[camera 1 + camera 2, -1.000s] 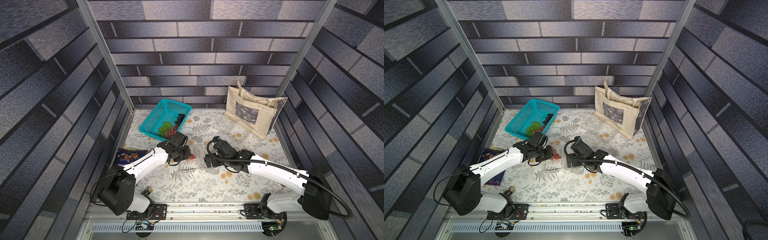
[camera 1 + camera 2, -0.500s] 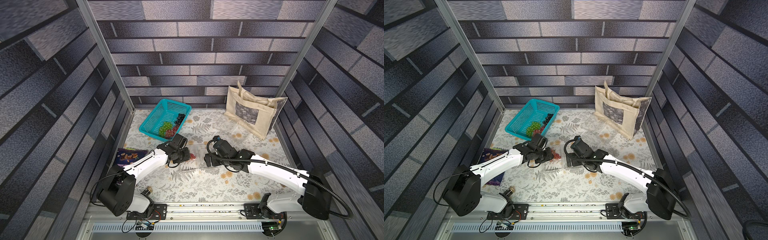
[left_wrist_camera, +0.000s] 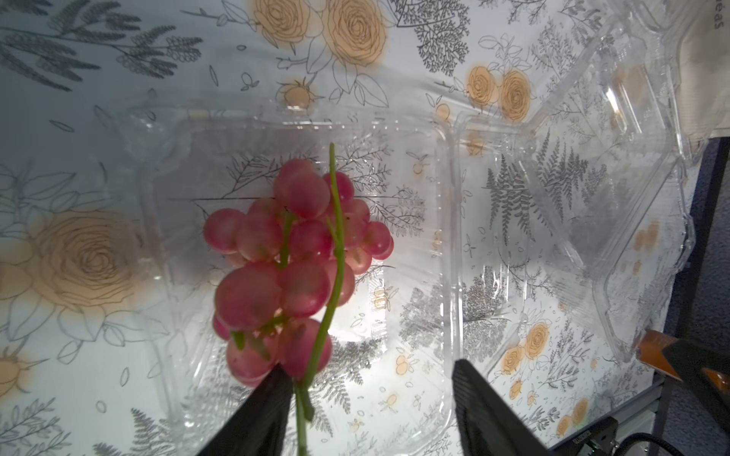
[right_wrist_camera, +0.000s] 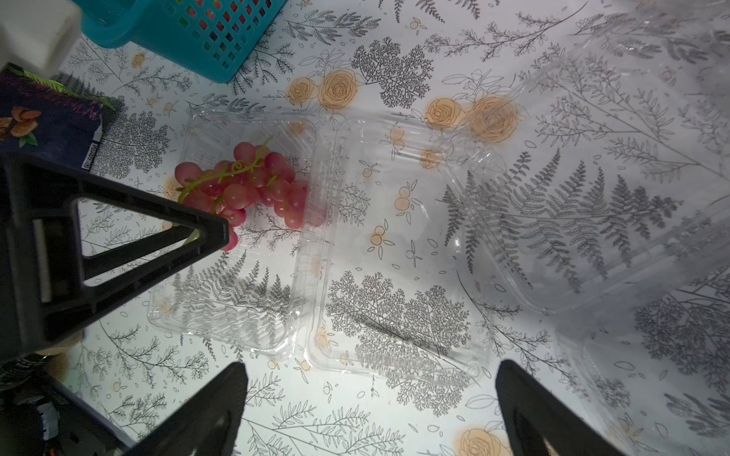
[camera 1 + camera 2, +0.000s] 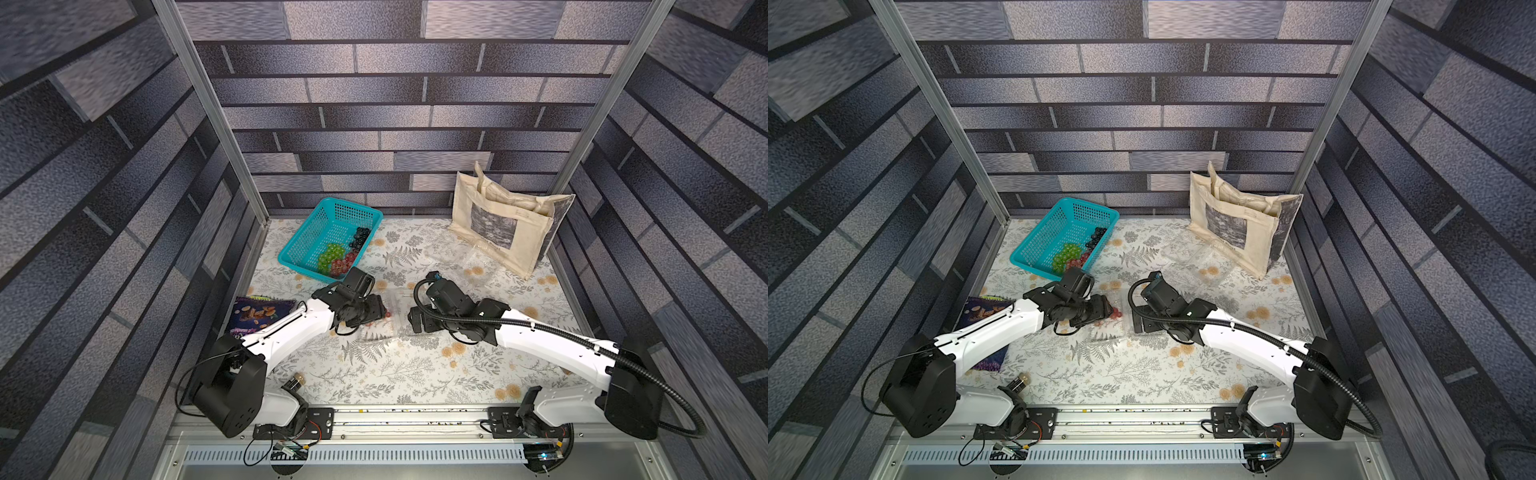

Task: Pack grapes into containers
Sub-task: Place the grape into the packing box.

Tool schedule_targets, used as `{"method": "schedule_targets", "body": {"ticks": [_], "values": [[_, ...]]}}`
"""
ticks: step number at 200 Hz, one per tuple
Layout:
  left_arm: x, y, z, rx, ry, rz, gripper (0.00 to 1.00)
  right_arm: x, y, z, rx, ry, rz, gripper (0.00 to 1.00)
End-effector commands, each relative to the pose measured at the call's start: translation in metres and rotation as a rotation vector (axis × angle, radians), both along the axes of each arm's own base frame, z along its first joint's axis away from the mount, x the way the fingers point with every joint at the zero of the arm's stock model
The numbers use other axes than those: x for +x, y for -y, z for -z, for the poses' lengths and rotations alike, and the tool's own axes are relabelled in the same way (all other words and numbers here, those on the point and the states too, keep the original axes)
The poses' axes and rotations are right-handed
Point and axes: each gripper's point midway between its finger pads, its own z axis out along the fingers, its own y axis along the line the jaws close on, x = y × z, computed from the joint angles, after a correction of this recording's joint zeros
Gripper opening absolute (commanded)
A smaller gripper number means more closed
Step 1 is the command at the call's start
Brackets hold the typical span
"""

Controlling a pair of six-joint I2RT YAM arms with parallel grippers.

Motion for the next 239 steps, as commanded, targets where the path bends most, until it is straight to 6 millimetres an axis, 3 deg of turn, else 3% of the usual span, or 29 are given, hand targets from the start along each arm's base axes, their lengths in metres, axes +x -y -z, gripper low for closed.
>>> {"method": "schedule_targets", "body": {"ticks": [1, 9, 49, 104, 129, 131, 139, 183, 239], "values": [[0.008, -0.007, -0.028, -0.013, 0.060, -0.007, 0.94, -0.002, -0.003, -0.010, 0.019, -0.006, 0.017, 1.00], [0.010, -0.010, -0.031, -0.016, 0.063, -0.012, 1.00, -0.002, -0.002, -0.009, 0.022, -0.010, 0.024, 1.00], [0.018, -0.021, -0.049, -0.052, 0.085, -0.044, 1.00, -0.013, -0.005, -0.002, 0.040, -0.056, 0.058, 1.00], [0.030, -0.041, -0.075, -0.090, 0.130, -0.088, 1.00, -0.040, -0.040, 0.012, 0.048, -0.146, 0.047, 1.00], [0.030, -0.054, -0.083, -0.091, 0.152, -0.108, 1.00, -0.049, -0.049, 0.036, -0.040, -0.181, 0.048, 1.00], [0.030, -0.055, -0.083, -0.091, 0.154, -0.109, 1.00, -0.047, -0.056, 0.029, -0.023, -0.176, 0.049, 1.00], [0.030, -0.059, -0.085, -0.095, 0.160, -0.116, 1.00, -0.047, -0.060, 0.031, -0.032, -0.186, 0.061, 1.00], [0.023, -0.076, -0.083, -0.114, 0.154, -0.143, 1.00, -0.048, -0.060, 0.048, -0.119, -0.204, 0.142, 1.00], [0.015, -0.077, -0.068, -0.141, 0.136, -0.146, 1.00, -0.044, -0.059, 0.057, -0.163, -0.214, 0.210, 1.00]]}}
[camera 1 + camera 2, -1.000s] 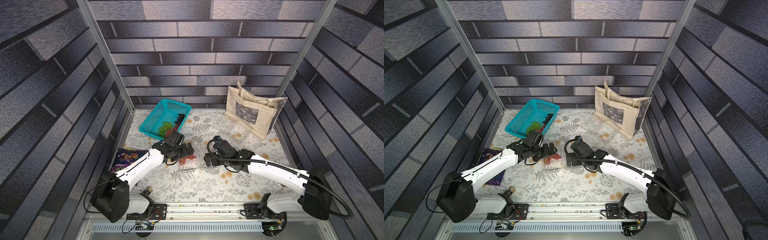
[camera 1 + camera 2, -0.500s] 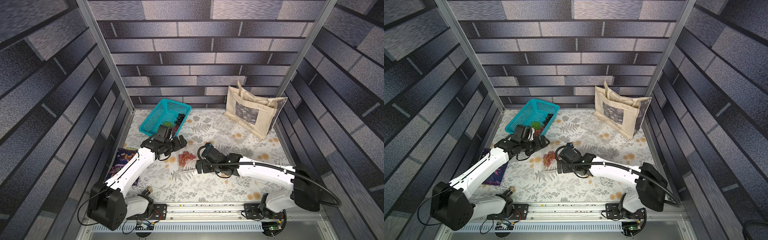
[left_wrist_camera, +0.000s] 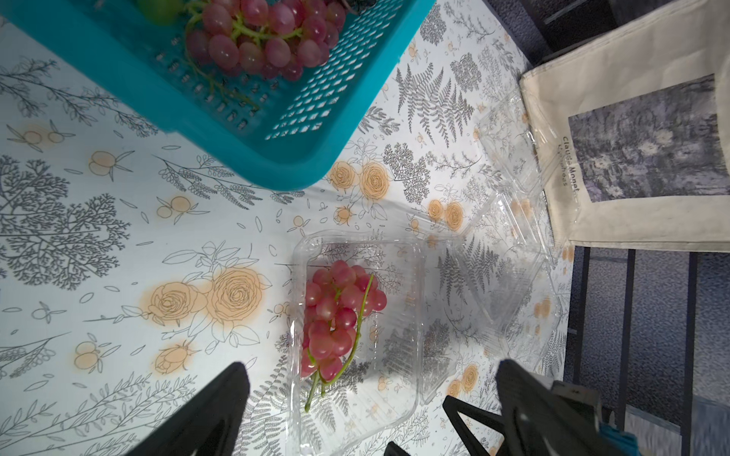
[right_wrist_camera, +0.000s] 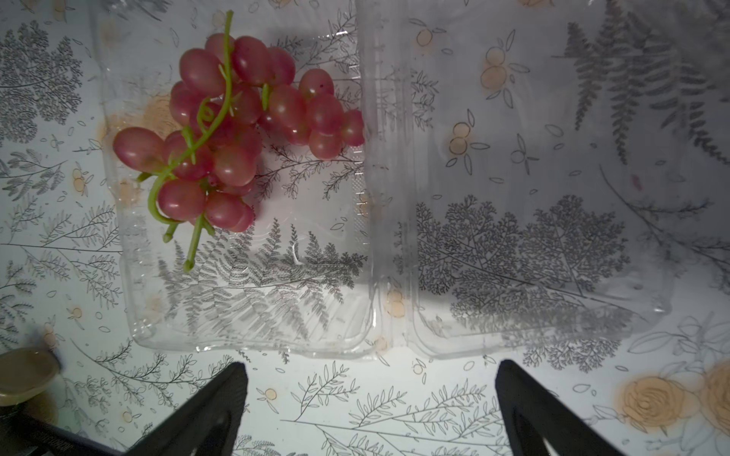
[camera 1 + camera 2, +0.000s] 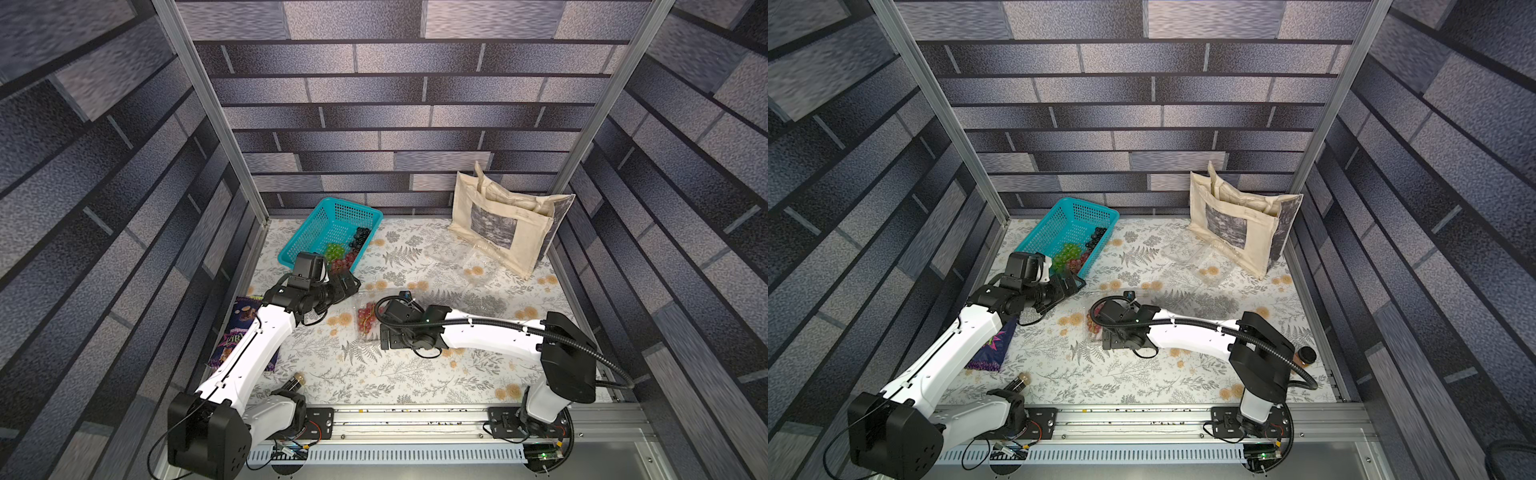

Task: Pack grapes into containers
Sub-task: Place the grape into the packing box.

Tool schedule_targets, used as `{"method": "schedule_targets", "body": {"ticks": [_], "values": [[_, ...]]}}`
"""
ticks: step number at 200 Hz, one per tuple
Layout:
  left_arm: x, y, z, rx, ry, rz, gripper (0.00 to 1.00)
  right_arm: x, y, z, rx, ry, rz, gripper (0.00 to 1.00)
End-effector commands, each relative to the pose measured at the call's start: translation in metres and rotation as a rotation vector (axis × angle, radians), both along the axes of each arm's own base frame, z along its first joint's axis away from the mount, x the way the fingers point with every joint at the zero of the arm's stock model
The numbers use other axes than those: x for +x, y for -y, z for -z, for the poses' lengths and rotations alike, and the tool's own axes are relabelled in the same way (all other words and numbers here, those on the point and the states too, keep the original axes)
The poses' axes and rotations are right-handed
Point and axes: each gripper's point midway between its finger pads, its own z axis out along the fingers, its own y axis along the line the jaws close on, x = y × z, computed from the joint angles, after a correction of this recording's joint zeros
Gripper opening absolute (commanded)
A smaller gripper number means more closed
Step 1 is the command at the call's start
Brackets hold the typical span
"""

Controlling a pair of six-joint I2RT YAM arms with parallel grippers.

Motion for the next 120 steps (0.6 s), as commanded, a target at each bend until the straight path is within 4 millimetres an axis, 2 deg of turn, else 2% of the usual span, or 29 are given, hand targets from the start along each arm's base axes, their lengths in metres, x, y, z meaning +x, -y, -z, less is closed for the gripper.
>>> {"method": "schedule_targets", "body": {"ticks": [1, 67, 120], "values": [[-0.009, 0.001, 0.005, -0.016, 0.000, 0.025, 1.00, 0.001, 0.008, 0.001, -0.053, 0.006, 0.052, 1.00], [-0.015, 0.003, 0.014, -0.036, -0.005, 0.036, 1.00, 0.010, 0.005, 0.012, -0.077, 0.003, 0.081, 1.00], [-0.017, 0.003, 0.015, -0.042, -0.005, 0.043, 1.00, 0.035, 0.021, 0.017, -0.090, -0.007, 0.134, 1.00]]}}
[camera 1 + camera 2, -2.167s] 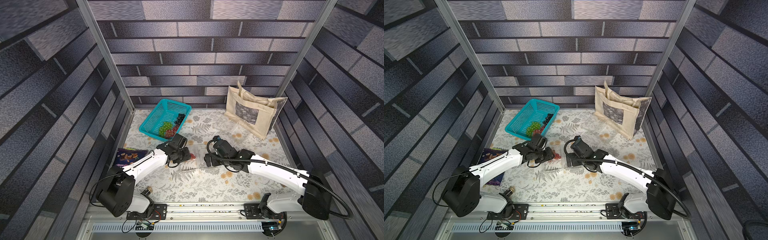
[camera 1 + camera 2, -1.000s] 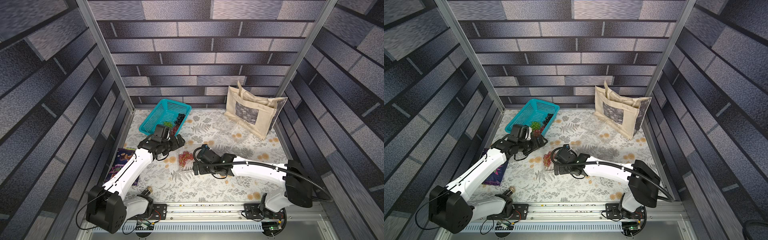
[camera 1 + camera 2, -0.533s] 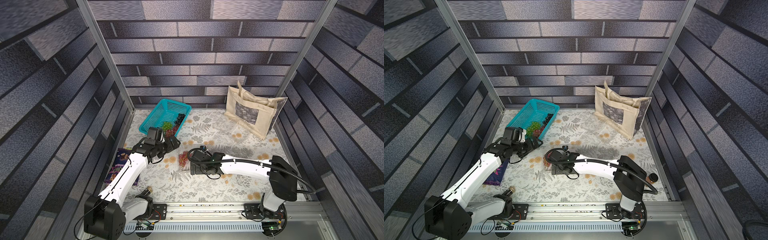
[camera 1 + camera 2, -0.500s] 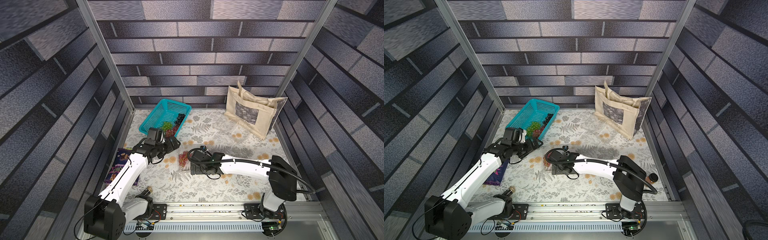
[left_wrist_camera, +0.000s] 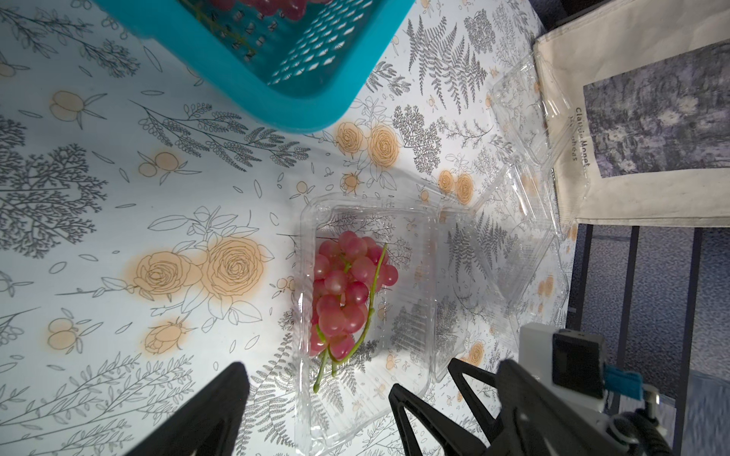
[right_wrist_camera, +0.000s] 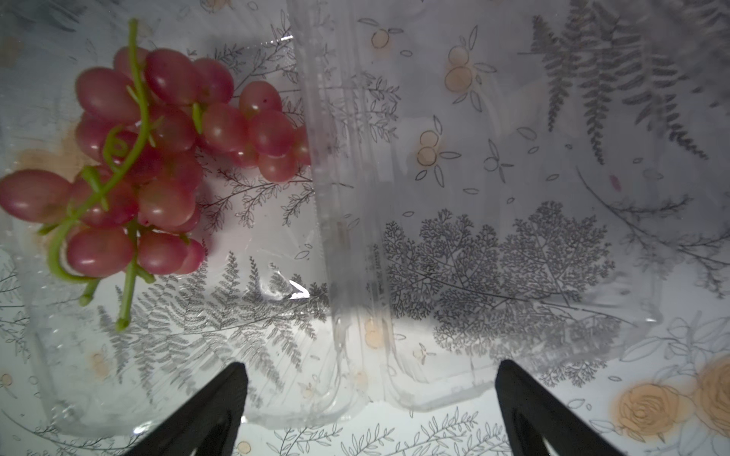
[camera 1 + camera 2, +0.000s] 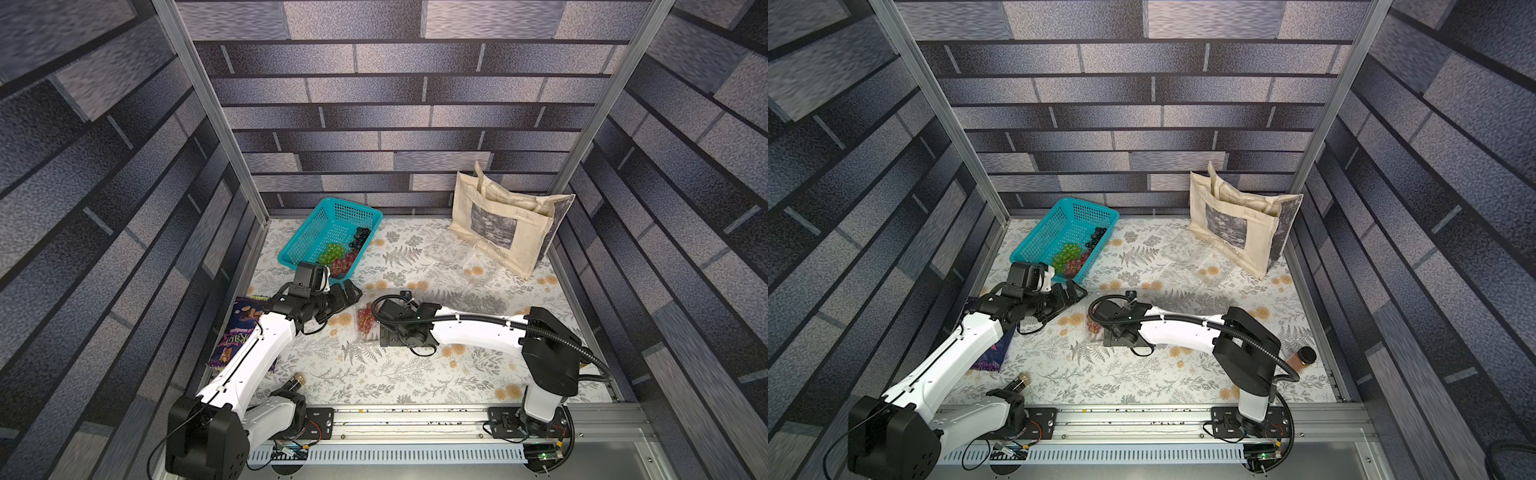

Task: Pack grapes into containers
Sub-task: Adjust the packing box at the center of the board.

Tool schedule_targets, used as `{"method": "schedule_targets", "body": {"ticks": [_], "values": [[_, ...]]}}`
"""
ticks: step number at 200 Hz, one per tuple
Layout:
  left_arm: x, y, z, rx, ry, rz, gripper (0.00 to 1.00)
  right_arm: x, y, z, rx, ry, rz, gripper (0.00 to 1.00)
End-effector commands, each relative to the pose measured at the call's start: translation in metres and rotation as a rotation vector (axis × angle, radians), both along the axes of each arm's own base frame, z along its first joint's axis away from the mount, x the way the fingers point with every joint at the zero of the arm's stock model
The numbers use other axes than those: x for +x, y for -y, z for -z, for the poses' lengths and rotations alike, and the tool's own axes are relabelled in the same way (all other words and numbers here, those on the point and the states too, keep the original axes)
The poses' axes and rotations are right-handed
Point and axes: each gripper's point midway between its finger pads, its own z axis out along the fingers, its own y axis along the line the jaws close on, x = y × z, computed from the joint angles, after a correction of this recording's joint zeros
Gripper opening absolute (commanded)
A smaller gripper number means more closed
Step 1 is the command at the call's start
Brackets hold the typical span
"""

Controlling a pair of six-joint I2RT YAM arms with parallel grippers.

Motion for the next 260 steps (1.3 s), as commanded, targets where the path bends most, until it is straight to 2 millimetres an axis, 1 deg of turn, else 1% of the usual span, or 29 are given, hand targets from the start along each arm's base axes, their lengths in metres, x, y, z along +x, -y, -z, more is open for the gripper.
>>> {"method": "schedule_targets", "body": {"ticks": [1, 28, 45, 76, 98, 116, 136, 153, 168, 184, 193, 209, 230, 260], "values": [[-0.002, 0.000, -0.003, -0.010, 0.023, 0.016, 1.00, 0.014, 0.013, 0.002, -0.028, -0.004, 0.041, 1.00], [-0.002, 0.001, 0.000, -0.014, 0.016, 0.017, 1.00, 0.025, 0.022, 0.006, -0.039, -0.007, 0.062, 1.00], [-0.002, 0.002, 0.002, -0.021, 0.009, 0.019, 1.00, 0.036, 0.030, 0.007, -0.052, -0.007, 0.076, 1.00], [-0.003, 0.003, 0.003, -0.024, 0.007, 0.024, 1.00, 0.058, 0.036, 0.005, -0.082, 0.014, 0.067, 1.00], [-0.005, 0.003, 0.004, -0.027, 0.005, 0.021, 1.00, 0.076, 0.032, 0.003, -0.093, 0.030, 0.045, 1.00], [-0.006, 0.004, 0.006, -0.033, -0.002, 0.022, 1.00, 0.091, 0.025, -0.001, -0.105, 0.052, 0.011, 1.00], [-0.008, 0.004, 0.006, -0.035, -0.005, 0.024, 1.00, 0.108, 0.016, -0.012, -0.118, 0.089, -0.031, 1.00], [-0.010, 0.003, 0.007, -0.030, -0.005, 0.024, 1.00, 0.116, 0.011, -0.030, -0.119, 0.106, -0.048, 1.00], [-0.012, 0.001, 0.008, -0.022, -0.005, 0.026, 1.00, 0.109, 0.012, -0.044, -0.072, 0.100, -0.032, 1.00], [-0.012, 0.000, 0.010, -0.017, -0.006, 0.026, 1.00, 0.093, 0.019, -0.051, -0.005, 0.073, 0.017, 1.00], [-0.012, 0.000, 0.012, -0.014, -0.007, 0.024, 1.00, 0.080, 0.025, -0.046, 0.033, 0.038, 0.054, 1.00], [-0.010, 0.000, 0.013, -0.013, -0.005, 0.027, 1.00, 0.059, 0.030, -0.038, 0.088, -0.013, 0.089, 1.00], [-0.006, 0.002, 0.012, -0.020, -0.004, 0.028, 1.00, 0.038, 0.032, -0.031, 0.102, -0.037, 0.111, 1.00], [-0.004, 0.004, 0.009, -0.031, 0.006, 0.029, 1.00, 0.019, 0.017, -0.018, 0.156, -0.090, 0.127, 1.00]]}}
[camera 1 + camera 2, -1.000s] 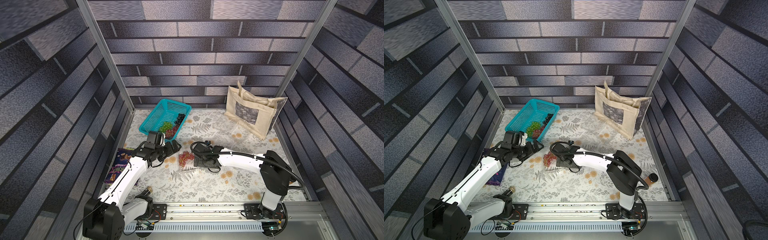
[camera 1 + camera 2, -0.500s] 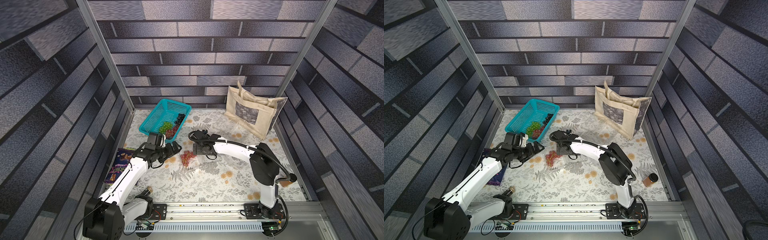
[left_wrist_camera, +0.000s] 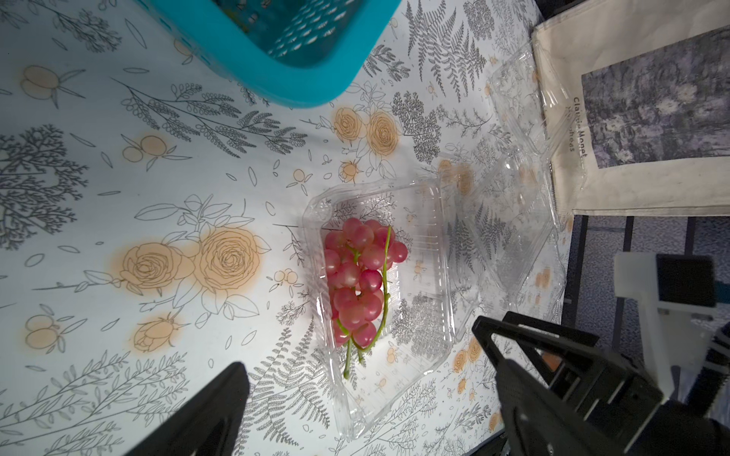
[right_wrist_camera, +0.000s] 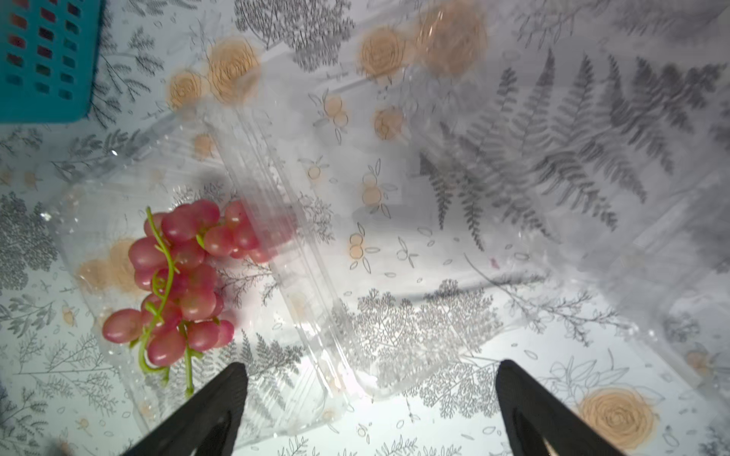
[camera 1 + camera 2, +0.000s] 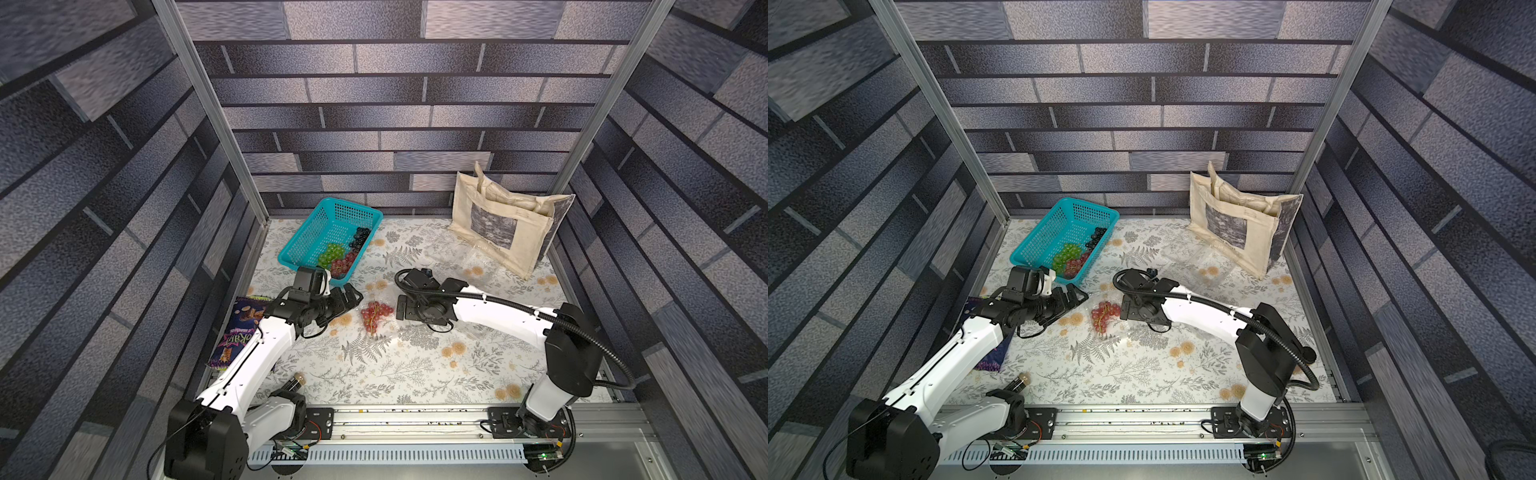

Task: Pack grapes into containers
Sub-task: Adjust the packing box at the center of the board.

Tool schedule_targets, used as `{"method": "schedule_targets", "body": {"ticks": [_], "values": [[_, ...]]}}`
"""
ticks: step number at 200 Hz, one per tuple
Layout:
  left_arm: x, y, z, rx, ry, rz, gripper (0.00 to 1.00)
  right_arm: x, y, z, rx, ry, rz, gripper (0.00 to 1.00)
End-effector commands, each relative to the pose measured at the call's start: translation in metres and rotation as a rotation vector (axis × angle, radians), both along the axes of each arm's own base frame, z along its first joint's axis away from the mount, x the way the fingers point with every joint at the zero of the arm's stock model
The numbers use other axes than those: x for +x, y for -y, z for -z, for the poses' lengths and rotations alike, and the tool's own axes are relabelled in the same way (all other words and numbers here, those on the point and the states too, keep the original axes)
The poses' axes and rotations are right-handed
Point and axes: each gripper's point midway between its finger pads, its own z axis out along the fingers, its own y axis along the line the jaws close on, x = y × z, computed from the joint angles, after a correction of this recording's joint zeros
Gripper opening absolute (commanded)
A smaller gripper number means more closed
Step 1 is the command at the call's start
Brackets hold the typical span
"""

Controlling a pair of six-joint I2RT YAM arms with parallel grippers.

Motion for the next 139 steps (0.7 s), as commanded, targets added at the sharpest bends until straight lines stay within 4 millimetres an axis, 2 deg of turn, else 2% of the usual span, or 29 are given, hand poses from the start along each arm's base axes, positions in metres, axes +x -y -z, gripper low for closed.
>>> {"method": "schedule_targets", "body": {"ticks": [1, 21, 47, 84, 111, 139], "values": [[0.001, 0.002, 0.001, -0.009, 0.007, 0.018, 1.00, -0.017, -0.015, 0.010, 0.076, -0.062, 0.051, 1.00], [-0.002, 0.003, 0.002, -0.015, 0.002, 0.025, 1.00, -0.025, -0.020, 0.020, 0.083, -0.080, 0.075, 0.99], [-0.004, 0.002, 0.003, -0.017, 0.003, 0.025, 1.00, -0.031, -0.025, 0.029, 0.092, -0.095, 0.092, 0.93], [-0.005, 0.005, 0.001, -0.027, 0.007, 0.035, 1.00, -0.037, -0.019, 0.043, 0.071, -0.112, 0.130, 0.83], [-0.004, 0.005, 0.001, -0.032, 0.009, 0.036, 1.00, -0.035, -0.010, 0.048, 0.038, -0.095, 0.151, 0.77], [-0.005, 0.005, 0.000, -0.036, 0.012, 0.038, 1.00, -0.022, -0.007, 0.049, 0.002, -0.072, 0.151, 0.67]]}}
